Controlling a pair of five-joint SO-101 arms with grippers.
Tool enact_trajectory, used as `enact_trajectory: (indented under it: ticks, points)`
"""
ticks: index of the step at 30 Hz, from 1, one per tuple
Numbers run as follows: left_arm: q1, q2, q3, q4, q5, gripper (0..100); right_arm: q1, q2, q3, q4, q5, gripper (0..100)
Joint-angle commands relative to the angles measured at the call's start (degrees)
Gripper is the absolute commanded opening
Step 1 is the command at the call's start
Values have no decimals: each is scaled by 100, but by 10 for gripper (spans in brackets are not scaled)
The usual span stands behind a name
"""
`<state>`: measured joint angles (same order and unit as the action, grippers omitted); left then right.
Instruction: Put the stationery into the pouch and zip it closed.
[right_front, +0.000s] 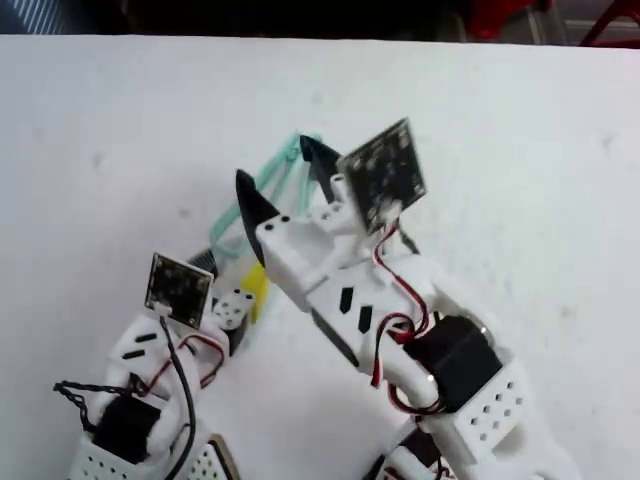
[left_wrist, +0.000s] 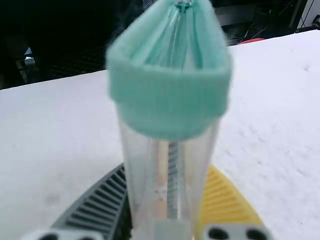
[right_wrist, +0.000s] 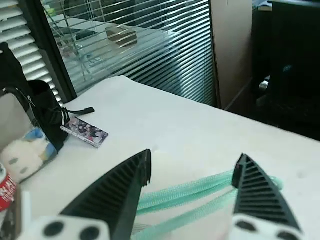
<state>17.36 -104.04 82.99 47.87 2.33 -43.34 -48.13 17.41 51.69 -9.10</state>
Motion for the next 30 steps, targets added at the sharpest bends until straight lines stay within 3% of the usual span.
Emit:
enact_trajectory:
  ticks: [1,10,17,22,24,27,30]
  points:
    - [31,-66,-167,-35,-53,155,57,462,-914,541,-738,264]
    - [31,-66,-167,-26,-53,155,75,2158,-3068,2695,-1732,300]
    - [31,-66,-167,-9,-53,155,66,3758,-4475,3618,-2295,300]
    - [31,-66,-167,-9,-53,155,84,4673,-4967,3732,-2338,294]
    - [31,-66,-158,-9,-53,155,145,4866,-5196,3987,-2338,228]
    - [31,-66,-325,35,0,173,277,4936,-5644,4321,-1688,23]
    - [40,-66,-686,580,360,236,338,4919,-5741,4505,-352,32]
